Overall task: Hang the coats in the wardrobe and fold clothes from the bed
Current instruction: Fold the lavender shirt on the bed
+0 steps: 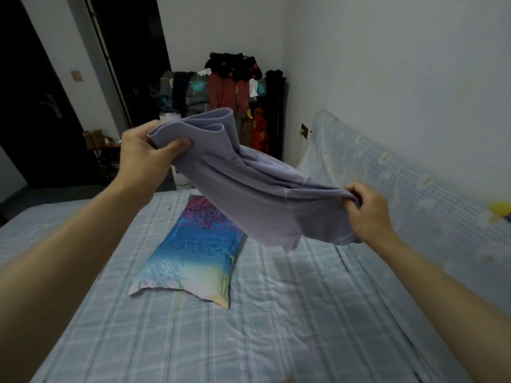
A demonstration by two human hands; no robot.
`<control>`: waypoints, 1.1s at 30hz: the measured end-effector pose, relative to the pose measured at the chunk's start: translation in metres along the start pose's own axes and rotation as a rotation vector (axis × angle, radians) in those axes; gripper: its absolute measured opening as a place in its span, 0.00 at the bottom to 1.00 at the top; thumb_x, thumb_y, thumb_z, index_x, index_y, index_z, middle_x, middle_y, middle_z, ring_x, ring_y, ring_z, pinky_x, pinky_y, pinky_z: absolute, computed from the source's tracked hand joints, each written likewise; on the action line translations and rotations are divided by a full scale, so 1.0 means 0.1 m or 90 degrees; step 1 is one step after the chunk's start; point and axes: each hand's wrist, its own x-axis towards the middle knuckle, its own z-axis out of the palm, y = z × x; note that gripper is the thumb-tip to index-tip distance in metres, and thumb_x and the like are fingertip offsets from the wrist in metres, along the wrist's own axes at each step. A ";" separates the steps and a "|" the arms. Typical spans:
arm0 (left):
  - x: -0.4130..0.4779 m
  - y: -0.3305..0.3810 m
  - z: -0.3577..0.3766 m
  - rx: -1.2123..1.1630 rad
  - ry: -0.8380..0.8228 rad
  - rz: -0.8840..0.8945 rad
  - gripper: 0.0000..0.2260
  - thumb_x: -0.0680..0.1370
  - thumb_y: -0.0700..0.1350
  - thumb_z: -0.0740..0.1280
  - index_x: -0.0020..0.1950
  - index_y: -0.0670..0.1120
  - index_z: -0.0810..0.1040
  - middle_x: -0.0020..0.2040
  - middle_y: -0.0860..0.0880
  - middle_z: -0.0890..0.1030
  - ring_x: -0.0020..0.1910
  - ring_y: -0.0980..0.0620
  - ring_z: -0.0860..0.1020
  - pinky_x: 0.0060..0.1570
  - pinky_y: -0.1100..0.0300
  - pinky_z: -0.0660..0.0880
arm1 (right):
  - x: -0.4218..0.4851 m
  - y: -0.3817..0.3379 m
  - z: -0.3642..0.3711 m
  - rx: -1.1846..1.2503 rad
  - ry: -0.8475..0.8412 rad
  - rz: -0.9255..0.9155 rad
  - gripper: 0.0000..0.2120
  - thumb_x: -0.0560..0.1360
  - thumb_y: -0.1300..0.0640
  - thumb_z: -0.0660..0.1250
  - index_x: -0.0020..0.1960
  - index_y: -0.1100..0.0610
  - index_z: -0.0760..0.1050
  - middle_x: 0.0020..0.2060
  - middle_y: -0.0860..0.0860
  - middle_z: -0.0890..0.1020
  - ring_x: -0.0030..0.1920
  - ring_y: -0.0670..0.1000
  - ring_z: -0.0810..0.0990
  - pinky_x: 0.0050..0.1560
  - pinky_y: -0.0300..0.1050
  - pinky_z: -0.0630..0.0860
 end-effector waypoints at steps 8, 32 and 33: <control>-1.49 0.03 -0.16 0.036 -0.086 -0.100 0.05 0.73 0.35 0.73 0.46 0.42 0.82 0.38 0.53 0.83 0.38 0.58 0.78 0.38 0.66 0.75 | -1.30 -0.04 -0.36 -0.004 -0.135 0.039 0.09 0.73 0.71 0.65 0.42 0.59 0.77 0.37 0.52 0.78 0.39 0.50 0.75 0.41 0.27 0.67; -5.84 -0.28 -0.71 0.096 -0.534 -0.267 0.05 0.70 0.44 0.75 0.37 0.53 0.82 0.33 0.53 0.81 0.33 0.61 0.76 0.34 0.65 0.70 | -5.89 -0.26 -1.18 -0.102 -0.354 0.169 0.15 0.64 0.81 0.66 0.45 0.67 0.81 0.40 0.61 0.81 0.39 0.58 0.79 0.43 0.49 0.75; -5.96 -0.28 -0.74 0.112 -0.556 -0.270 0.06 0.70 0.43 0.76 0.37 0.53 0.82 0.33 0.54 0.81 0.34 0.60 0.77 0.35 0.63 0.72 | -5.98 -0.26 -1.17 -0.100 -0.361 0.163 0.15 0.64 0.82 0.65 0.45 0.68 0.81 0.40 0.62 0.81 0.40 0.58 0.79 0.44 0.49 0.75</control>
